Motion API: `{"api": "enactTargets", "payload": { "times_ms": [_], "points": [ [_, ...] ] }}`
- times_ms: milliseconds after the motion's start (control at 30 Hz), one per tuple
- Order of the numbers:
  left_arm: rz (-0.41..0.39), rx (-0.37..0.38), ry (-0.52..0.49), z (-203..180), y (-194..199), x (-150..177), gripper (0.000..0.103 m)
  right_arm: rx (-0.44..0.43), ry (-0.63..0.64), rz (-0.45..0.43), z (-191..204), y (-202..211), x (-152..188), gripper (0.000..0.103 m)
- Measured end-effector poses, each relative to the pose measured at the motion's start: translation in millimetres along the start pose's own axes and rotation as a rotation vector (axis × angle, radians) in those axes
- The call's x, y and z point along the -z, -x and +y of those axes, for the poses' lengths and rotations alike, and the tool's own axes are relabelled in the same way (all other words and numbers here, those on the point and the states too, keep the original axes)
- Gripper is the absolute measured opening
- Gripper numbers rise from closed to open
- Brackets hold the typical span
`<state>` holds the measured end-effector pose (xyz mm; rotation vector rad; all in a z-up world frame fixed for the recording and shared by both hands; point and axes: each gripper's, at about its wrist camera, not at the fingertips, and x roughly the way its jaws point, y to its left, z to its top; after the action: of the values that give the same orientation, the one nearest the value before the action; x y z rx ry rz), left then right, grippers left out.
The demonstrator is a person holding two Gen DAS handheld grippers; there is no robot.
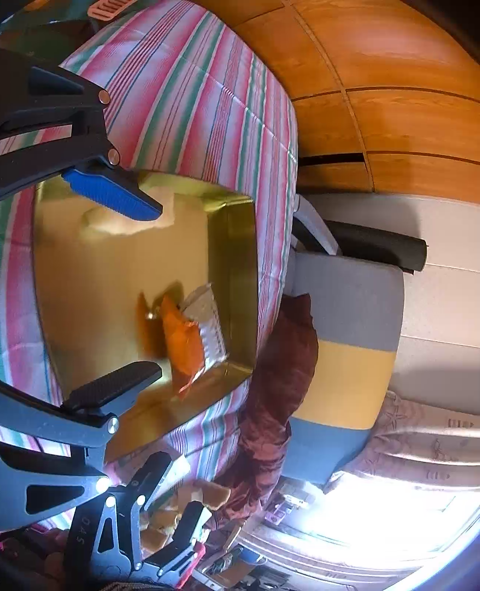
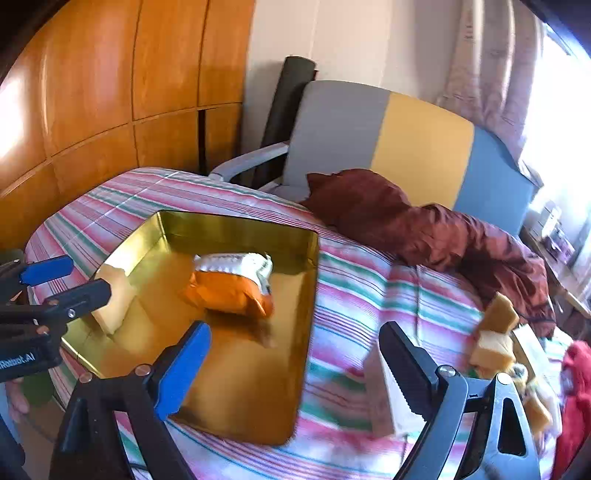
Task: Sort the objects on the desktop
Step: 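Move both open tools back from the tray toward the item pile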
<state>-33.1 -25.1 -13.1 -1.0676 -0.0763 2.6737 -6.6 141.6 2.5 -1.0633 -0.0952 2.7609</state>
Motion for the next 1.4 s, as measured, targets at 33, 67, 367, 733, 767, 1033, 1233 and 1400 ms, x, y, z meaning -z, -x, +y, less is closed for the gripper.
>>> {"api": "enactTargets", "payload": {
  "times_ms": [33,67,367,733,767,1033,1233,1400],
  "points": [
    [0.006,0.008,0.002,-1.3,-0.2,-1.0,0.080,0.005,-0.007,-0.001,-3.7,3.5,3.4,0.093],
    [0.007,0.014,0.001,-4.4,2.2,0.2,0.080,0.012,-0.015,-0.002,-5.9,6.7,7.0,0.093],
    [0.006,0.060,-0.048,-38.3,16.1,8.3,0.080,0.070,-0.079,0.032,-40.2,22.9,43.2,0.094],
    [0.072,0.184,-0.068,-73.5,4.7,13.5,0.080,0.183,-0.259,0.106,-115.3,47.7,103.3,0.094],
    [0.078,0.200,-0.073,-78.1,3.6,13.4,0.080,0.196,-0.278,0.117,-123.2,50.3,109.8,0.094],
    [0.146,0.310,-0.142,-128.9,-10.7,7.3,0.079,0.261,-0.439,0.159,-182.5,74.1,145.6,0.094],
    [0.180,0.390,-0.199,-168.4,-21.8,-2.1,0.080,0.304,-0.544,0.144,-229.9,93.6,155.0,0.094],
    [0.247,0.428,-0.220,-200.0,-45.7,-5.7,0.080,0.317,-0.608,0.123,-257.8,103.7,155.4,0.094]
  ]
}}
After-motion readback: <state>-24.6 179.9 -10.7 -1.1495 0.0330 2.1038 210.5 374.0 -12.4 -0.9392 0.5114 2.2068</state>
